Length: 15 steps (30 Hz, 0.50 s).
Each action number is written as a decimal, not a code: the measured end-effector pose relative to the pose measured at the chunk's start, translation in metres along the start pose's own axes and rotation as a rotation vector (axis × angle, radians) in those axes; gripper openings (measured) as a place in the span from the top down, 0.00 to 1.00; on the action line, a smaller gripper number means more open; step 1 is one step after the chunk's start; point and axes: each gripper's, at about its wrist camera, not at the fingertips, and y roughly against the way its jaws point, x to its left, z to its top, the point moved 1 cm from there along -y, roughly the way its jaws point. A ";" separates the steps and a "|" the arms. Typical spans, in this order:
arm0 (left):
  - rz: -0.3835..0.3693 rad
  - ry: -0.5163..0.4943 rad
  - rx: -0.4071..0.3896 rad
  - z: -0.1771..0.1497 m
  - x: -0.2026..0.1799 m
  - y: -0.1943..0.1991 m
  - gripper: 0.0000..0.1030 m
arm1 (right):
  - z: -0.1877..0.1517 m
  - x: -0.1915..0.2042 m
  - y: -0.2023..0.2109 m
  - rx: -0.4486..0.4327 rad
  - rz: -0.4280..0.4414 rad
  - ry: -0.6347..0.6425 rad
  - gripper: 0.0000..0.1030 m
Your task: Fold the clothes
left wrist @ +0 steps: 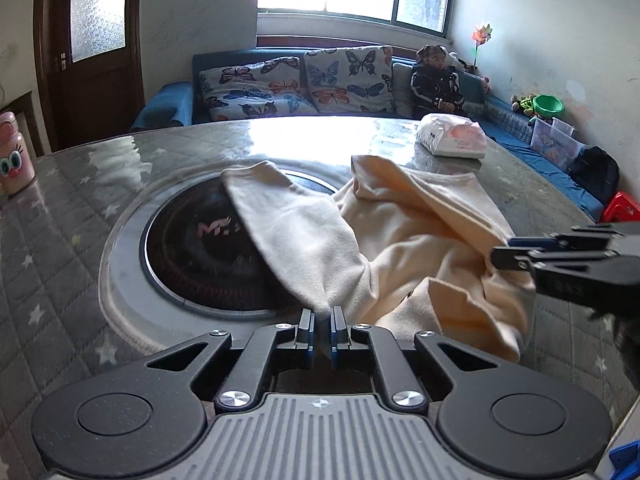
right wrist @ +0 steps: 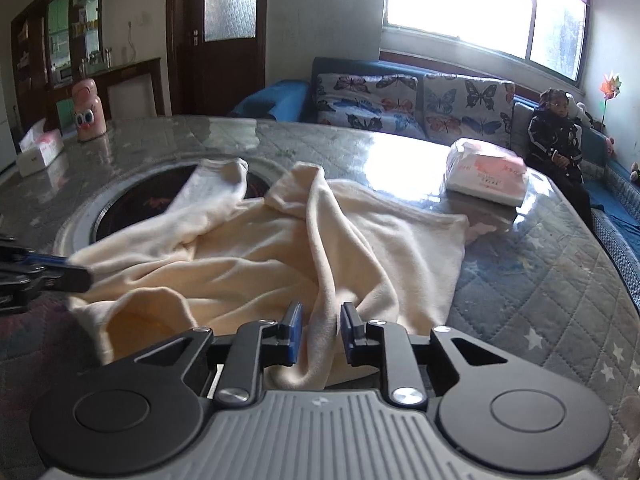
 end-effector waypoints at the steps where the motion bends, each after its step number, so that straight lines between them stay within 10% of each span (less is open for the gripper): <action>1: -0.001 0.003 0.003 -0.003 0.001 0.002 0.93 | -0.002 -0.001 -0.003 0.008 -0.004 0.000 0.81; 15: -0.079 -0.068 0.096 -0.053 0.000 0.051 0.92 | -0.043 -0.013 0.076 -0.009 0.046 0.016 0.95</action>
